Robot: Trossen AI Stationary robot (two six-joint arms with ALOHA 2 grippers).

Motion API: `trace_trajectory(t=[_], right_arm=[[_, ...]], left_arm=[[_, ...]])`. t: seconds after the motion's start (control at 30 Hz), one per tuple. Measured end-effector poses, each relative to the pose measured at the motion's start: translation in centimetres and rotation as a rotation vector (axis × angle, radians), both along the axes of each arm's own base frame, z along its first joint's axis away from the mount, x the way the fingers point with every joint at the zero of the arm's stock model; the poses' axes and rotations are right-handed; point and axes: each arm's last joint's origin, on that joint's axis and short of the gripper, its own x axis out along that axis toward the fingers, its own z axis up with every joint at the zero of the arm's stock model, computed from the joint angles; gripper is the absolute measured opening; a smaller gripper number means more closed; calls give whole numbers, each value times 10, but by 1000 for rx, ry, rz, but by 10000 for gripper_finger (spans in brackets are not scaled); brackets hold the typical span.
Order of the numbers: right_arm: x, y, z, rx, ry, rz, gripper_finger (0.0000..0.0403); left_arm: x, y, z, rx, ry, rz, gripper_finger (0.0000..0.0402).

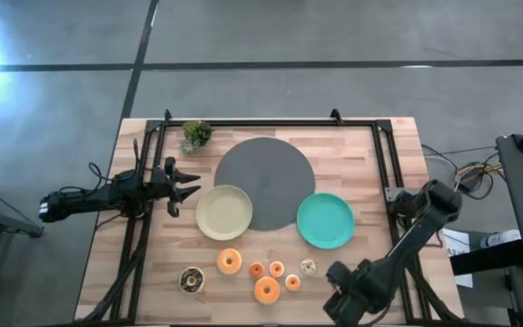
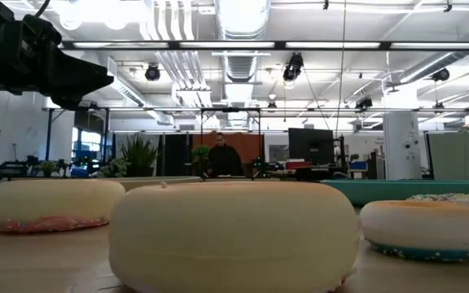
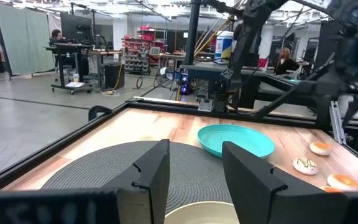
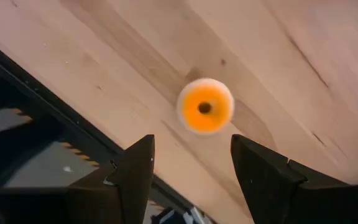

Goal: Pick & Place donuts
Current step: Put the small yellow donut on the green plate

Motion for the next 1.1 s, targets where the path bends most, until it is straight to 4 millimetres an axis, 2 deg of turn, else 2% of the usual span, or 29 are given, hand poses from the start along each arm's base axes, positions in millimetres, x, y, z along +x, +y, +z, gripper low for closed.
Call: trace_trajectory(t=[0.1,0.23,0.47,0.8,1.1], right_arm=[[3,9,-11,-5,6,28,203],[4,14,-17,62,77,-33,203],[11,4,-18,42,32,-123,203],[15,19,-57,-5,73,-15,203],[15,25,-66,-27,94,15,203]], left_arm=[[0,0,0,0,0,0,122],[0,0,0,0,-1,1,122],[0,0,0,0,0,0,122],[0,0,0,0,0,0,122],[0,0,0,0,0,0,122]])
